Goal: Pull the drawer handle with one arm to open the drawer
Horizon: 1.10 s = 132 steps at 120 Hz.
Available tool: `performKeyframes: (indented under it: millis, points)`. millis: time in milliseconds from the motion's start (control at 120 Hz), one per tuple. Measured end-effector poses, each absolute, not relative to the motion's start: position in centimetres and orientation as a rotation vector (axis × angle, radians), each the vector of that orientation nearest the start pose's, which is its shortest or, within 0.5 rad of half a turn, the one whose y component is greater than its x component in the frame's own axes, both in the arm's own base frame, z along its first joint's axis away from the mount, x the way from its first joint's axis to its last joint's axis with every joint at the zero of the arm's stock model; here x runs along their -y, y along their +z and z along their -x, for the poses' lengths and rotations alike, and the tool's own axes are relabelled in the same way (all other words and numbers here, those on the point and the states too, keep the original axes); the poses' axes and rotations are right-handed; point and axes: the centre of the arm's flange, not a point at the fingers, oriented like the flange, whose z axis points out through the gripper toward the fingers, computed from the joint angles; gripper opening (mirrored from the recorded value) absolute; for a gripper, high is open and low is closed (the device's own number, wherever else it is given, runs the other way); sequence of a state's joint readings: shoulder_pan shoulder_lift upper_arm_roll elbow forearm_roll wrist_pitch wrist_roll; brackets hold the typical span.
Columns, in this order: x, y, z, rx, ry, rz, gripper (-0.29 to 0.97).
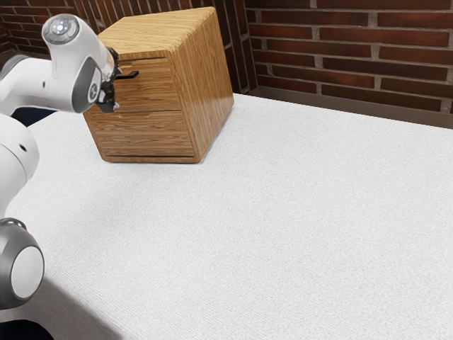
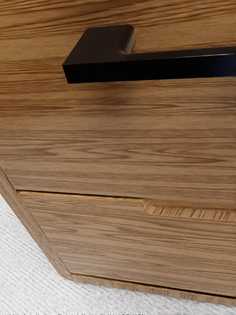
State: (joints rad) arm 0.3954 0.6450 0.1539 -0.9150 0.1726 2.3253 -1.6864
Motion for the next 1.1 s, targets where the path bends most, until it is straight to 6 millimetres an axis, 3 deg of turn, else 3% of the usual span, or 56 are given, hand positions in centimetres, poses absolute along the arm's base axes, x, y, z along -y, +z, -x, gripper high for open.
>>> performKeyframes:
  millis: [217, 317, 383, 500, 533, 650, 725, 800, 883, 1017, 1100]
  points:
    - [-35.9, 59.6, -68.4, -2.369, 1.052, -1.356, 0.68]
    - [-35.2, 59.2, -67.2, -2.394, 0.984, -1.357, 0.67]
    - [-33.9, 59.5, -64.7, -2.418, 0.896, -1.341, 0.67]
    - [-31.4, 62.1, -57.5, -2.443, 0.787, -1.290, 0.67]
    - [-28.7, 63.2, -56.1, -2.419, 0.775, -1.323, 0.67]
    - [-14.9, 68.0, -53.5, -2.246, 0.726, -1.518, 0.67]
    - [-12.0, 70.5, -51.4, -2.221, 0.752, -1.541, 0.67]
    - [-11.5, 72.3, -49.8, -2.236, 0.803, -1.531, 0.68]
    - [-12.5, 72.4, -49.7, -2.284, 0.819, -1.508, 0.68]
    - [-16.2, 71.5, -52.5, -2.375, 0.824, -1.446, 0.68]
    - [-19.2, 71.8, -51.9, -2.444, 0.834, -1.362, 0.68]
